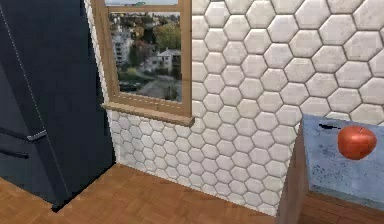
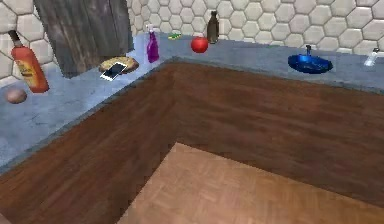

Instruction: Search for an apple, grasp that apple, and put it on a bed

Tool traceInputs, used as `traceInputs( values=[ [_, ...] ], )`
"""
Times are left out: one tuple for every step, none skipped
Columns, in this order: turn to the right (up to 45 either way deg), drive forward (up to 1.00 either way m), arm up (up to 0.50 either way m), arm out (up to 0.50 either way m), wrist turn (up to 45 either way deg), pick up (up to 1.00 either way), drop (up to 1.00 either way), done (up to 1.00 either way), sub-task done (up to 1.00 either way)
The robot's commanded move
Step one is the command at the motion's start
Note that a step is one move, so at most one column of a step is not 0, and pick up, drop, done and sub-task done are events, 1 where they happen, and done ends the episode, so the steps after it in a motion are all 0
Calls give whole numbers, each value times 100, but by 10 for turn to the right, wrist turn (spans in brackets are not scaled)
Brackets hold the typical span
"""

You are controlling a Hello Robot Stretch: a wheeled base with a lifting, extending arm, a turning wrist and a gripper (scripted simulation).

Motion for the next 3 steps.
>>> traceInputs(
  values=[
    [300, 0, 0, 0, 0, 0, 0, 0, 0],
    [0, 45, 0, 0, 0, 0, 0, 0, 0],
    [-450, 0, 0, 0, 0, 0, 0, 0, 0]
  ],
)
